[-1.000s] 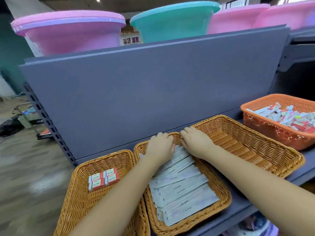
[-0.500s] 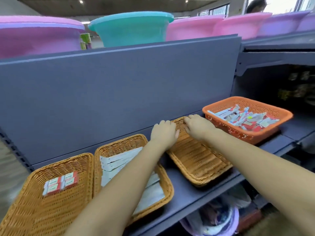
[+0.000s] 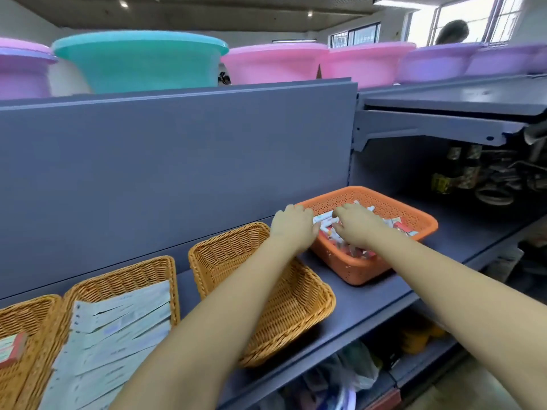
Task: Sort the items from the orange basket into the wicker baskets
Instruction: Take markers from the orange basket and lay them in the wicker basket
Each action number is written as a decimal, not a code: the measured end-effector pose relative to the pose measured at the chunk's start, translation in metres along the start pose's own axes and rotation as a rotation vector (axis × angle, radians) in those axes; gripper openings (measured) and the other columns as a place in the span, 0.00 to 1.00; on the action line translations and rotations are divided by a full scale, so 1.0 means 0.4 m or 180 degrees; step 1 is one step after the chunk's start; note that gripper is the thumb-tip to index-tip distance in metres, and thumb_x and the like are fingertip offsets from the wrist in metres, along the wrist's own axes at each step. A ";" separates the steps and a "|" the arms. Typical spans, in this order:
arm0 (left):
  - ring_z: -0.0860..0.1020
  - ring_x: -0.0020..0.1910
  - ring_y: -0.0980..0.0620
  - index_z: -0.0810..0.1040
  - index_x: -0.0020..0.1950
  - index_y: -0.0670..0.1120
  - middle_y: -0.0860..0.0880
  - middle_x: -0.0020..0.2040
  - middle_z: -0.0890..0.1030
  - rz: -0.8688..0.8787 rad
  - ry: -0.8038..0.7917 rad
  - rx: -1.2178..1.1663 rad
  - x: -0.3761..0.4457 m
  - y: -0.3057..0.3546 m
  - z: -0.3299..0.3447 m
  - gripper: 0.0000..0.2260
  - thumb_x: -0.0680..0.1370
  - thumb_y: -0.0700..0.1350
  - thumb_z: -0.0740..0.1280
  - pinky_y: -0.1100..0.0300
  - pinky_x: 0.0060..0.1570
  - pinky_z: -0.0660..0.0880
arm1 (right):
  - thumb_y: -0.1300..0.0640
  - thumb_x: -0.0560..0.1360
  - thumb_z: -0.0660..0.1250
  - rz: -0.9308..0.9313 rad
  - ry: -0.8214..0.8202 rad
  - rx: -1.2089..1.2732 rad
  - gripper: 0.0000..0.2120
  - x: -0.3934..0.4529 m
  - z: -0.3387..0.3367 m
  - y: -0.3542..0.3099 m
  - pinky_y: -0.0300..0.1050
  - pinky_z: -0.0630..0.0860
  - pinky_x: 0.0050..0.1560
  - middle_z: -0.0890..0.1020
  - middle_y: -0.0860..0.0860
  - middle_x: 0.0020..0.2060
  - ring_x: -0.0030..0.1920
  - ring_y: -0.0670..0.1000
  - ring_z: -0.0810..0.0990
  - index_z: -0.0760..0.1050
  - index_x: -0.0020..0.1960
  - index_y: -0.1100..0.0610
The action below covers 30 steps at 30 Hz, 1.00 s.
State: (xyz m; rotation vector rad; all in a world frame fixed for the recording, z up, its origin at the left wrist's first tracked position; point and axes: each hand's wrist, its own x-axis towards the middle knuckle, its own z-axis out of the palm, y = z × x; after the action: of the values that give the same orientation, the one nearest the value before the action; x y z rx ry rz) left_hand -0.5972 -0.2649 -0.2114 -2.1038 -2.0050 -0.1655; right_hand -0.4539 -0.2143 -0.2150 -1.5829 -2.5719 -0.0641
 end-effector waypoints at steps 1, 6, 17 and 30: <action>0.69 0.63 0.44 0.71 0.66 0.43 0.44 0.64 0.73 0.0034 -0.0038 0.0004 0.016 0.007 0.004 0.18 0.82 0.51 0.53 0.51 0.58 0.68 | 0.56 0.79 0.56 0.0062 -0.0022 0.0033 0.16 0.003 0.002 0.020 0.51 0.68 0.62 0.72 0.57 0.63 0.64 0.57 0.69 0.69 0.65 0.60; 0.69 0.64 0.44 0.71 0.66 0.43 0.43 0.64 0.72 0.0210 -0.0277 0.0024 0.098 0.013 0.029 0.17 0.81 0.49 0.56 0.50 0.58 0.69 | 0.55 0.80 0.55 0.0302 -0.0111 0.0069 0.17 0.028 0.014 0.101 0.50 0.67 0.62 0.72 0.58 0.64 0.65 0.58 0.70 0.68 0.67 0.59; 0.74 0.59 0.45 0.73 0.65 0.45 0.45 0.61 0.75 0.0496 -0.0945 0.0275 0.236 0.023 0.087 0.18 0.76 0.49 0.65 0.54 0.49 0.72 | 0.55 0.80 0.56 0.0398 -0.0203 0.0137 0.20 0.119 0.036 0.161 0.51 0.68 0.65 0.70 0.55 0.67 0.66 0.56 0.69 0.65 0.71 0.56; 0.78 0.47 0.44 0.78 0.55 0.43 0.44 0.53 0.80 -0.0074 -0.1028 0.0240 0.328 0.095 0.155 0.11 0.77 0.46 0.64 0.55 0.38 0.72 | 0.55 0.79 0.57 -0.0228 -0.0306 0.0165 0.18 0.244 0.068 0.268 0.49 0.68 0.64 0.71 0.54 0.66 0.64 0.55 0.70 0.67 0.68 0.56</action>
State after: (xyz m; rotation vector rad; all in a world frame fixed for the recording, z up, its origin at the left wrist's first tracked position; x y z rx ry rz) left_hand -0.5566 -0.1240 -0.2434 -2.1735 -2.1699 0.2592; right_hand -0.4038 -0.0767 -0.2328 -1.5114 -2.6791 0.0734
